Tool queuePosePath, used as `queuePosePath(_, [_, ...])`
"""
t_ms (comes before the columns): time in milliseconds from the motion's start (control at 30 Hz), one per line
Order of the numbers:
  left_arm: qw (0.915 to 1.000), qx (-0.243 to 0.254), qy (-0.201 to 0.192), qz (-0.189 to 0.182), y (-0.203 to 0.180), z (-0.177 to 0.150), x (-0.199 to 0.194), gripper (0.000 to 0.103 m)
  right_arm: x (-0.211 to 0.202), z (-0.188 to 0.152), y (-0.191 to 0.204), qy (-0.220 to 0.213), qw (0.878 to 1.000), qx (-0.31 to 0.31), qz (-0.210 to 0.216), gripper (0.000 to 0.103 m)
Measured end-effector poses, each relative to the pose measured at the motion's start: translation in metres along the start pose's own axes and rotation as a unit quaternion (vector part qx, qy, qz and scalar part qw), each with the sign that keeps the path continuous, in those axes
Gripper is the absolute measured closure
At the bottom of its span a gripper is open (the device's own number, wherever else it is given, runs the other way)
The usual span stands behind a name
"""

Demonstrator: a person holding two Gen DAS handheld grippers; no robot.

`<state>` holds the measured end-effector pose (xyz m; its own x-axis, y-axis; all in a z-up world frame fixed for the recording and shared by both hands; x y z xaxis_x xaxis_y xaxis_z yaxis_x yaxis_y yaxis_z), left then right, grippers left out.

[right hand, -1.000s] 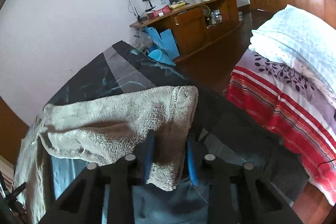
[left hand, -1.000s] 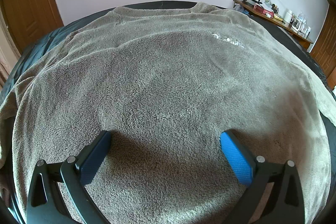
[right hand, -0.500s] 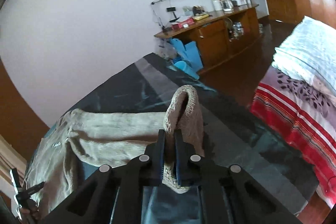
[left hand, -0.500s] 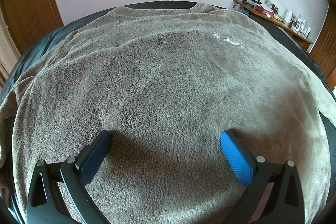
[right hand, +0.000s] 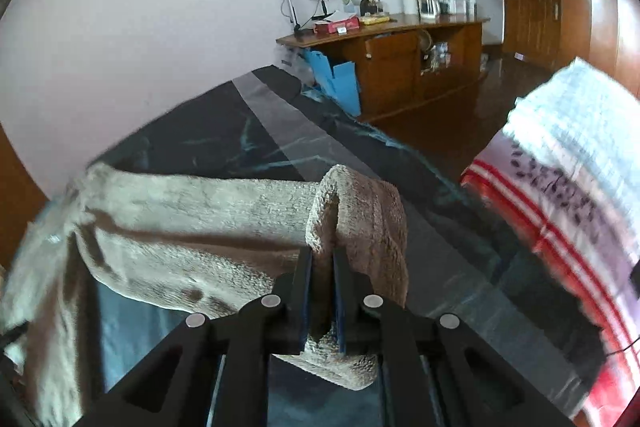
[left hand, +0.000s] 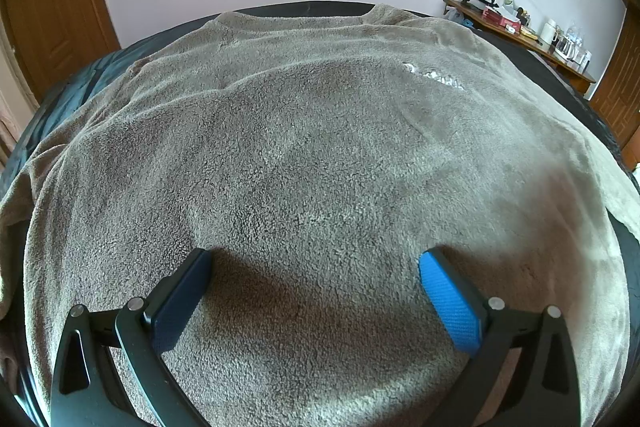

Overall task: Fold clothes
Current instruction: 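Lift the held sleeve cuff higher with the right gripper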

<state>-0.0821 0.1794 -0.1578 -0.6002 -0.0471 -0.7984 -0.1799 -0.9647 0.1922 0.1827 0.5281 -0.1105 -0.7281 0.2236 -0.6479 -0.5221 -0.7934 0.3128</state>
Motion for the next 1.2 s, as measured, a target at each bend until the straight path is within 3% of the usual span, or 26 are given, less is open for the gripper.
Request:
queuePosePath(133, [1.0, 0.001, -0.001, 0.0, 0.0, -0.002, -0.002, 0.0, -0.004, 0.001, -0.001, -0.006, 0.999, -0.023, -0.034, 0.093])
queuePosePath(400, [1.0, 0.003, -0.001, -0.002, 0.002, -0.002, -0.002, 0.0, -0.012, 0.004, -0.01, -0.02, 0.998, -0.015, -0.055, 0.088])
queuePosePath(467, [1.0, 0.003, -0.001, -0.002, 0.002, -0.002, -0.002, 0.0, -0.012, 0.003, -0.01, -0.019, 0.998, -0.016, -0.055, 0.072])
queuePosePath(533, [1.0, 0.004, -0.001, -0.002, 0.002, -0.002, -0.001, 0.0, -0.014, 0.003, -0.01, -0.022, 0.998, -0.013, -0.055, 0.018])
queuePosePath(667, [1.0, 0.004, -0.001, -0.003, 0.002, -0.002, -0.001, 0.0, -0.02, 0.004, -0.015, -0.035, 0.998, -0.001, -0.055, 0.017])
queuePosePath(900, [1.0, 0.006, -0.002, -0.004, 0.003, -0.002, 0.001, 0.0, -0.04, -0.004, -0.053, -0.076, 0.989, 0.121, -0.024, 0.017])
queuePosePath(1100, [0.9999, 0.009, -0.003, -0.006, 0.007, -0.001, 0.003, 0.0, -0.035, -0.015, -0.058, -0.06, 0.983, 0.17, 0.015, 0.018])
queuePosePath(1200, [0.9999, 0.009, -0.003, -0.007, 0.007, -0.002, 0.002, 0.0, -0.028, -0.014, -0.051, -0.046, 0.986, 0.159, 0.01, 0.026])
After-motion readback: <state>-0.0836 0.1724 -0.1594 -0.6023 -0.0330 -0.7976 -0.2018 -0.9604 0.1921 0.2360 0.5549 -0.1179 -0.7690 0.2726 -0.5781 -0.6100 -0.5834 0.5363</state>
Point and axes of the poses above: each gripper's, at about its wrist camera, not at the fingertips, and x roughly the way its jaws point, y to its left, z to its top, the point moved 10 cm from there along x, roughly the way its jaws point, and after that the axes turned 15 degrees about z, right-handed, at the moved point
